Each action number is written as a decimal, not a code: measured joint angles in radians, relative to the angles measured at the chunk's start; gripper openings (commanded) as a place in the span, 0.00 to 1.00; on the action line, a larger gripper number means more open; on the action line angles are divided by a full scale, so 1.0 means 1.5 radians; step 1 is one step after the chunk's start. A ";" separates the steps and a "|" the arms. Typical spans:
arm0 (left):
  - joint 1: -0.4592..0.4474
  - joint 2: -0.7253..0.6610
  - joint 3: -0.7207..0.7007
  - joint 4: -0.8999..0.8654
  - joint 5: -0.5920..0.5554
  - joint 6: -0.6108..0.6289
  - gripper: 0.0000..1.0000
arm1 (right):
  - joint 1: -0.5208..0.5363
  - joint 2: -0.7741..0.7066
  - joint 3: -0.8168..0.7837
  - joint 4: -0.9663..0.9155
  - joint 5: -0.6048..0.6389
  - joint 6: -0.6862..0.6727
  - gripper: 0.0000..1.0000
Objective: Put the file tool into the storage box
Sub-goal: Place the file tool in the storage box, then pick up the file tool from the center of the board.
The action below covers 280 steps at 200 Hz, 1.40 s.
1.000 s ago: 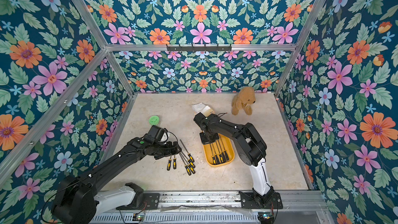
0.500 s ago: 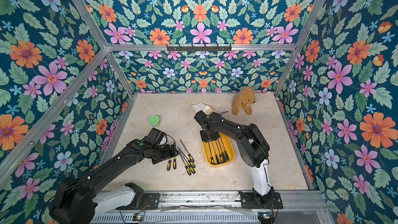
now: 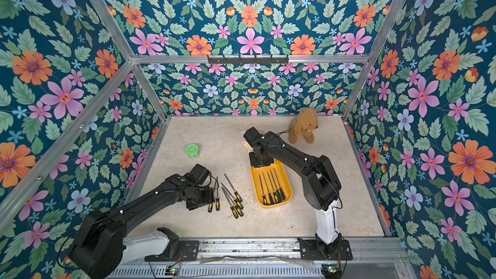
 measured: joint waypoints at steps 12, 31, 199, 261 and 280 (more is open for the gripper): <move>-0.004 0.012 -0.004 0.003 -0.004 0.001 0.60 | 0.000 0.000 -0.004 0.000 -0.001 0.000 0.32; -0.008 0.026 -0.007 0.009 -0.013 0.002 0.57 | 0.000 0.000 -0.012 0.000 -0.002 0.000 0.31; -0.005 0.006 0.109 -0.003 0.062 0.093 0.00 | -0.012 -0.049 0.002 0.060 -0.129 0.028 0.36; -0.009 -0.017 0.137 0.045 0.256 0.126 0.00 | -0.027 -0.111 -0.112 0.276 -0.339 0.140 0.40; -0.012 -0.013 0.139 0.054 0.273 0.127 0.00 | -0.019 -0.111 -0.130 0.321 -0.370 0.164 0.40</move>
